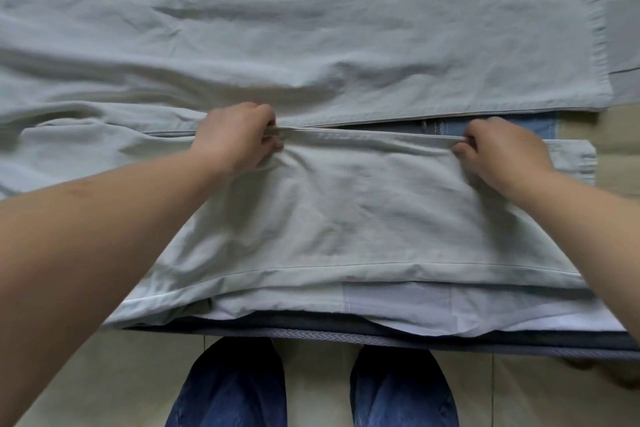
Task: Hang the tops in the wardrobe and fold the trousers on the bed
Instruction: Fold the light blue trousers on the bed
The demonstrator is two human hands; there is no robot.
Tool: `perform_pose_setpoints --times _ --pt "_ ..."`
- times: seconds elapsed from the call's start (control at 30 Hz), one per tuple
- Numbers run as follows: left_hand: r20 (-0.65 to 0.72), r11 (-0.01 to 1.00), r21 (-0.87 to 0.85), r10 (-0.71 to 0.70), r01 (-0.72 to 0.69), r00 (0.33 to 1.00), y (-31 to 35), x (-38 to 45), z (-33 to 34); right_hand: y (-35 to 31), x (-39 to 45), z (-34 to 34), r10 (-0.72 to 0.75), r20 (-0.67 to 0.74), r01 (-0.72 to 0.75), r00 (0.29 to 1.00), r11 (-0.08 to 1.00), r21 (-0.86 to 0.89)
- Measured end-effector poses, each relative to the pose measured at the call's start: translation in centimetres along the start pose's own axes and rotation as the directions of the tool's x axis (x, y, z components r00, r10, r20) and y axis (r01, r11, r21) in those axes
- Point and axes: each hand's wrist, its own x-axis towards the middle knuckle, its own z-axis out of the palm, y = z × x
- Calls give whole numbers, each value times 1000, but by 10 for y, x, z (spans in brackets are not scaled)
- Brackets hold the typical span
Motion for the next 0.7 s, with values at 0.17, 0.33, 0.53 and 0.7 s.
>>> perform_pose_setpoints --times 0.17,0.33,0.53,0.7 --pt "-160 960 -276 -8 -37 987 -3 -28 -7 -31 -36 0 158 -76 -114 985 906 407" --pt "-206 812 -584 -150 1 967 -32 -113 -27 -144 -105 -2 -26 78 -40 997 678 734" --pt "77 354 -872 -583 338 809 -105 -232 -17 -295 -179 -14 -131 436 -407 891 200 891" --pt "314 -68 -917 -729 393 608 -167 -304 8 -394 -218 -13 -236 741 -772 629 -76 631"
